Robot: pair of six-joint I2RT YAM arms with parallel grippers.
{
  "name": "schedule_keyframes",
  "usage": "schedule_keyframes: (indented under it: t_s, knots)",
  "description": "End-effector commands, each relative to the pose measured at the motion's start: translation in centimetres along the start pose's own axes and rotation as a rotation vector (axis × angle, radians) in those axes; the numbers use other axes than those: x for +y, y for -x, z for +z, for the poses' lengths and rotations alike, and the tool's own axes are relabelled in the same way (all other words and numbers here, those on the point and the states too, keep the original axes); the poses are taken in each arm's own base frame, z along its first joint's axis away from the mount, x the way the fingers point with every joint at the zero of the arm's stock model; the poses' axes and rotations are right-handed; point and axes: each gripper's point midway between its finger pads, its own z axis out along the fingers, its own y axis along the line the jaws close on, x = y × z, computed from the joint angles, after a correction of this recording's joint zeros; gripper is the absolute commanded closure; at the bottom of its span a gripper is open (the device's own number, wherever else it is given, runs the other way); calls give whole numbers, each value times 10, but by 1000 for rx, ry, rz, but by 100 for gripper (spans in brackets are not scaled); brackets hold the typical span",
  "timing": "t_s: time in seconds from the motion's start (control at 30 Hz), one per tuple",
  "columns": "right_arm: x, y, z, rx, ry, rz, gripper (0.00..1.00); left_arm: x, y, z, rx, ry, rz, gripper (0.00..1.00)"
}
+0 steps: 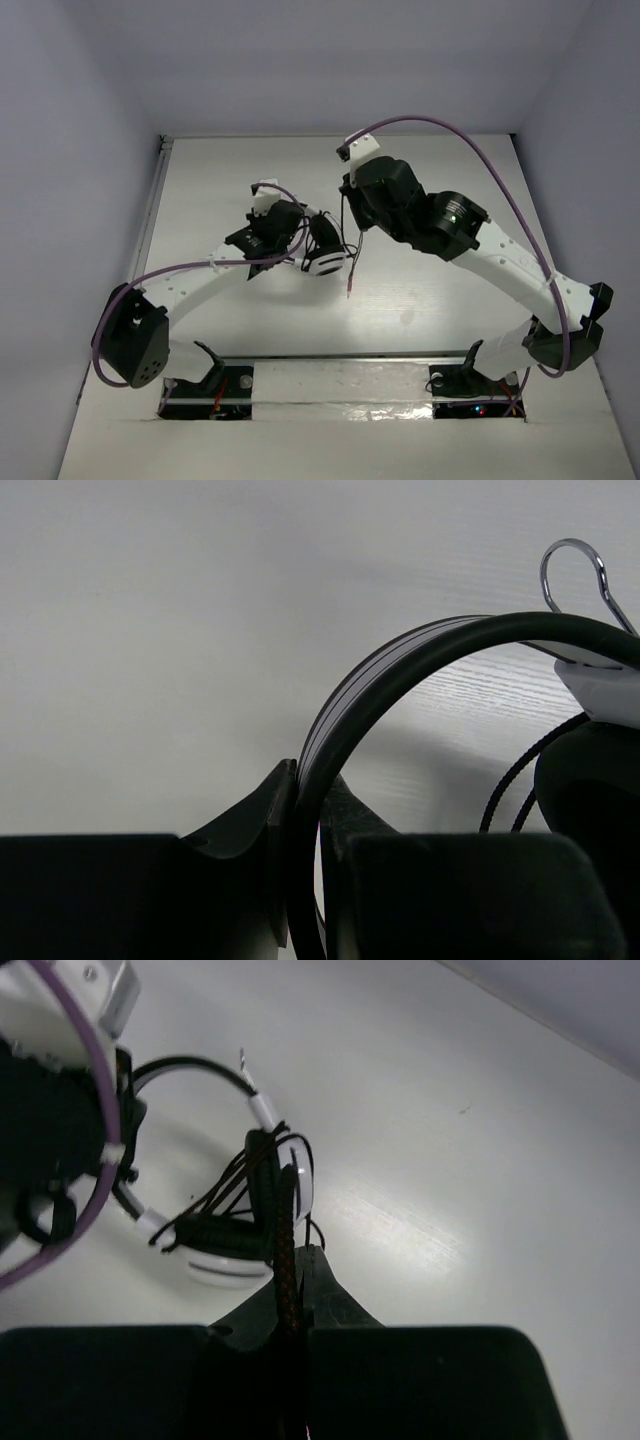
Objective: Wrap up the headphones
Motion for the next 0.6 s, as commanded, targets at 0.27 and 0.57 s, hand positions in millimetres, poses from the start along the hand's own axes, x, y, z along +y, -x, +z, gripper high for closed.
schedule_keyframes:
  t_s: [0.27,0.57]
  knots:
    - [20,-65,-38,119,132,29,100,-18,146,-5,-138,-404,-478,100]
    - [117,-47,-54,111,402,-94,100,-24,172,14,-174,-408,-622,100]
